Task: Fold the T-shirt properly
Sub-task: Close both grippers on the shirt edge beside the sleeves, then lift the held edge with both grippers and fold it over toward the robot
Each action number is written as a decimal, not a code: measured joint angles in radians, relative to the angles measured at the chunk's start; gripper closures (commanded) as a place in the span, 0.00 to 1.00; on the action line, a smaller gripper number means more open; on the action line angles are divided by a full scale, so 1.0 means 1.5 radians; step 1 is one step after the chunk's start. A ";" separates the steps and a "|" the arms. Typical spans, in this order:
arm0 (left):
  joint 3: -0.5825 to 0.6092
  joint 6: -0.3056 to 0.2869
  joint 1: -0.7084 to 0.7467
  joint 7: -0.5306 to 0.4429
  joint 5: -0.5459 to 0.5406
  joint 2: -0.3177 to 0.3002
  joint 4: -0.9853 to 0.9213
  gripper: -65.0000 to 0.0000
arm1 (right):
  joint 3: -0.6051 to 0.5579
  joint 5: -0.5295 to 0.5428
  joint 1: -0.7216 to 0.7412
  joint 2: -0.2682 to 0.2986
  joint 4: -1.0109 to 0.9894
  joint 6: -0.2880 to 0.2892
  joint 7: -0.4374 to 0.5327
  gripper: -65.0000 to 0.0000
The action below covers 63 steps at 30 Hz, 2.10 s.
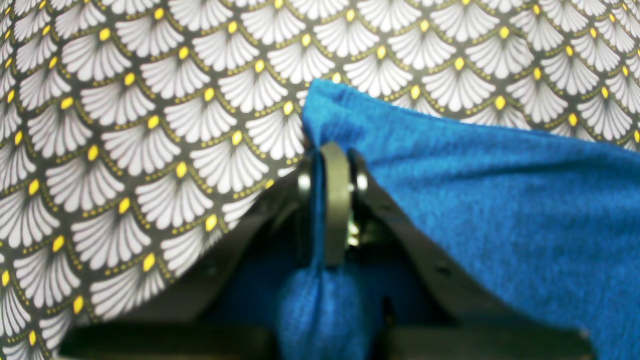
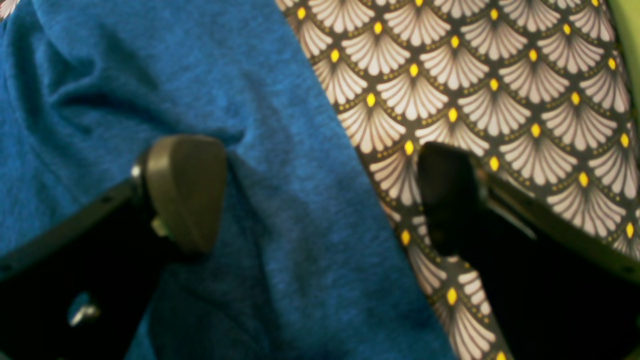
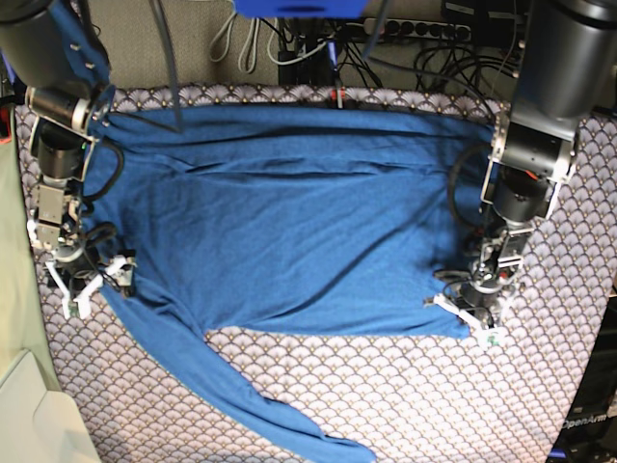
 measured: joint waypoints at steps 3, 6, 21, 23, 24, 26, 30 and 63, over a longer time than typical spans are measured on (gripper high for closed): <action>0.001 0.000 0.000 0.000 0.000 0.000 0.000 0.99 | 0.000 0.000 0.000 0.000 0.000 0.000 0.000 0.08; 0.001 0.000 0.000 -0.002 0.000 0.000 -0.001 0.99 | -0.001 0.000 0.000 0.000 0.001 0.001 0.000 0.11; 0.001 0.000 0.000 -0.002 0.000 0.001 -0.001 0.99 | -0.003 -0.005 0.002 -0.004 0.001 0.025 0.000 0.64; 0.001 0.000 0.000 -0.002 0.000 0.001 -0.001 0.99 | -0.002 -0.005 0.002 -0.004 0.001 0.025 0.000 0.68; 0.001 0.000 0.000 -0.002 0.000 0.001 -0.001 0.99 | 0.000 -0.005 0.002 -0.004 0.001 0.025 0.000 0.70; 0.001 0.000 0.000 -0.002 0.000 0.001 -0.001 0.99 | 0.000 -0.005 0.002 -0.003 0.001 0.025 0.000 0.76; 0.001 0.001 0.000 -0.001 0.000 0.001 0.002 0.99 | 0.001 -0.005 0.002 -0.003 0.001 0.023 0.000 0.94; 0.000 0.010 0.079 0.080 0.001 -0.010 0.178 0.99 | 0.012 0.045 -0.136 -0.045 0.254 -0.022 -0.030 1.00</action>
